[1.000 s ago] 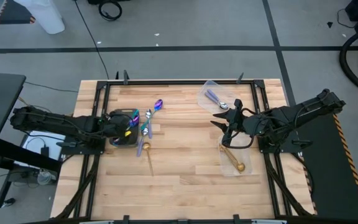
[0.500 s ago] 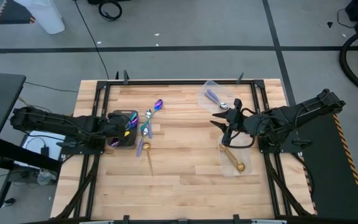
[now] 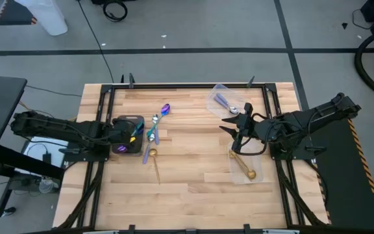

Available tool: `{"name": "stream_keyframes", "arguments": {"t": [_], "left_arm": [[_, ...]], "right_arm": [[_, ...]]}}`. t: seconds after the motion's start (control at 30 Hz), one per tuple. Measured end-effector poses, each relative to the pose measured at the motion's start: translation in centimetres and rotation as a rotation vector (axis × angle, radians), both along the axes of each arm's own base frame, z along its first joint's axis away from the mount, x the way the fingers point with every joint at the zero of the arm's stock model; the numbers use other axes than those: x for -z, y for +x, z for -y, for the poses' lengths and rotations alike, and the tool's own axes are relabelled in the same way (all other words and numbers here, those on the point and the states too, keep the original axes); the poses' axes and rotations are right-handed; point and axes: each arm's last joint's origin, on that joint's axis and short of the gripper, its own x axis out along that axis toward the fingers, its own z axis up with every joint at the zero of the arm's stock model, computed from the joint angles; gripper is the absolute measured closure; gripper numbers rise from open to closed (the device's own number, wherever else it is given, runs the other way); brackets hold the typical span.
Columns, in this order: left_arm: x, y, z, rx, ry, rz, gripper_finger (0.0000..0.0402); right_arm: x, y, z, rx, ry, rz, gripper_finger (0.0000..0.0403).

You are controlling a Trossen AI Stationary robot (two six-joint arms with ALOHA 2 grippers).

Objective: Sort silverware by color (type)
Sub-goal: Put the gold spoon into the bottom transparent bin

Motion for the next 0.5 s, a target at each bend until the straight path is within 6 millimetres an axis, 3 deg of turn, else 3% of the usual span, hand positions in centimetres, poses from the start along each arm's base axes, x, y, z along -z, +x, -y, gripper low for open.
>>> {"name": "stream_keyframes", "arguments": {"t": [0.27,0.5], "left_arm": [[0.02,0.0,0.04,0.01,-0.012,-0.003,0.024],[-0.09,0.11,0.06,0.018,-0.013,0.004,0.0233]], "right_arm": [[-0.02,0.01,0.0,0.0,0.003,0.003,0.0266],[-0.02,0.03,0.01,0.001,0.003,0.004,0.0266]]}}
